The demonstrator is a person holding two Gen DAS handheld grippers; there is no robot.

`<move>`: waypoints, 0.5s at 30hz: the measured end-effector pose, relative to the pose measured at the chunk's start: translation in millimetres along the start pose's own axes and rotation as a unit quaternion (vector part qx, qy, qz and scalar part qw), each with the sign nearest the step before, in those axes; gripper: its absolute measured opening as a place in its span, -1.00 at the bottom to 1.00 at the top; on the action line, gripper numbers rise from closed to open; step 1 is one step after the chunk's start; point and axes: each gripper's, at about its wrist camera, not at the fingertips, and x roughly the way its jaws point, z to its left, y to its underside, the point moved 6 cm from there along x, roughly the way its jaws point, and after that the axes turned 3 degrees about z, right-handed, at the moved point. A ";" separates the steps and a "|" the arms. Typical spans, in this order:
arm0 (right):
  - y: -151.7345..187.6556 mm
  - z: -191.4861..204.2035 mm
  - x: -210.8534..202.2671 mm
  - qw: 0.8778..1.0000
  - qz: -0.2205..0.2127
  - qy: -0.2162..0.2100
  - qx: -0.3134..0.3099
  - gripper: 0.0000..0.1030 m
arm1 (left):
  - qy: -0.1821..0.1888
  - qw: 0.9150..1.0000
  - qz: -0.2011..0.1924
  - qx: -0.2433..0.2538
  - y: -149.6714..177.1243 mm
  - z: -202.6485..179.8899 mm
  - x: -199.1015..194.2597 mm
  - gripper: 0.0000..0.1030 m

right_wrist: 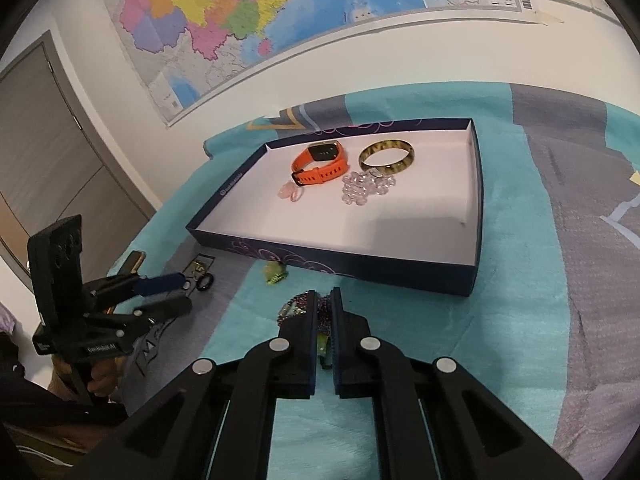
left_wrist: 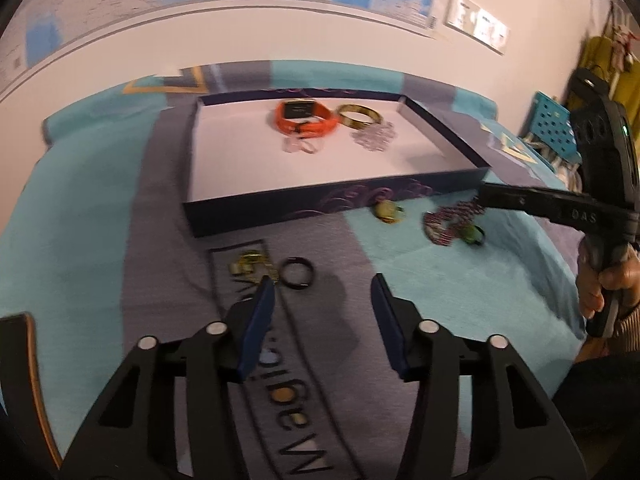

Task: Organize jewelry
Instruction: 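Grasp the black ring with the left tool while the right tool grasps the purple beaded bracelet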

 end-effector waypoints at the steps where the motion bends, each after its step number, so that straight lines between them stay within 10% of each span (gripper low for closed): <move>1: -0.2 1.0 -0.8 1.000 0.000 -0.001 -0.001 -0.91 | 0.005 1.000 0.004 0.005 0.0 -3.8 2.1 -0.14; 15: -2.7 9.9 -3.9 1.000 -0.007 -0.023 -0.004 -0.93 | -0.002 1.000 0.028 -0.014 -7.8 5.6 20.7 -0.07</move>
